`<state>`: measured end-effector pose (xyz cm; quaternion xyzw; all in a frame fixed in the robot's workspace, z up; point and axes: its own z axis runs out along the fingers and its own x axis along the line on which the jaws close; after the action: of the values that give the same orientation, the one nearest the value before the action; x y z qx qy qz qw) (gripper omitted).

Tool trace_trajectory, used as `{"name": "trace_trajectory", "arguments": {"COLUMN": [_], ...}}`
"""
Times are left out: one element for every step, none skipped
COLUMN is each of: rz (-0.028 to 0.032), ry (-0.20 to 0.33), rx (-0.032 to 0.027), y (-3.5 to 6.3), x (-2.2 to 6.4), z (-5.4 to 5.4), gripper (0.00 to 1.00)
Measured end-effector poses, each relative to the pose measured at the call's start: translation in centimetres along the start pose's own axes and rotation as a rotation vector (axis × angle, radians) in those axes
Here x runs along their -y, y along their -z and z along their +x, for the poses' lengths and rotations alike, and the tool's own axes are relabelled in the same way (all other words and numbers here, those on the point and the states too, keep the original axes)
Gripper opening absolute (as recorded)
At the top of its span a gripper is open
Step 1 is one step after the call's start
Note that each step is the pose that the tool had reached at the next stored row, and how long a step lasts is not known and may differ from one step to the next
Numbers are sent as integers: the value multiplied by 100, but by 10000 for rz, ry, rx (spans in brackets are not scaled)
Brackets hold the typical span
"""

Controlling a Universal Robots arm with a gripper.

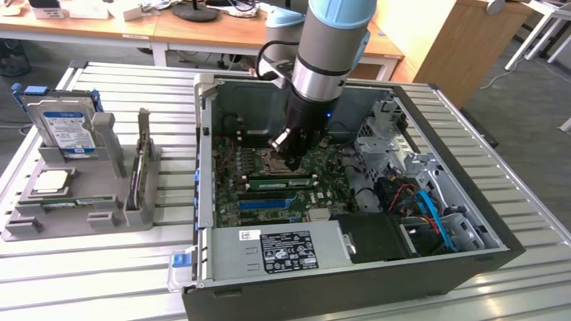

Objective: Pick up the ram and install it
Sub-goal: 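Press down the ram until it locks into place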

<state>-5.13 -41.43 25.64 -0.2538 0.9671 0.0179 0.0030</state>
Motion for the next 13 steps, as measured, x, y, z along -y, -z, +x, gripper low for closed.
{"name": "trace_trajectory", "arguments": {"rz": [3, 4, 7, 10, 12, 15, 17, 19, 21, 24, 26, 29, 31], "ry": [-161, -319, -479, -638, -810, -967, -1126, -1284, -1442, -1600, -1769, -1930, -2090], "rx": [5, 11, 16, 21, 26, 32, 37, 43, 48, 53, 59, 64, 69], "y": [0, -1, -1, -1, -1, -1, -1, -2, -2, -2, -3, -3, -3], "x": [0, 0, 0, 0, 0, 0, 0, 0, 0, 0, 0, 0, 0], "z": [0, 0, 0, 0, 0, 0, 0, 0, 0, 0, 0, 0, 0], "gripper": [11, 11, 11, 11, 11, 11, 11, 11, 11, 11, 11, 11, 11]}}
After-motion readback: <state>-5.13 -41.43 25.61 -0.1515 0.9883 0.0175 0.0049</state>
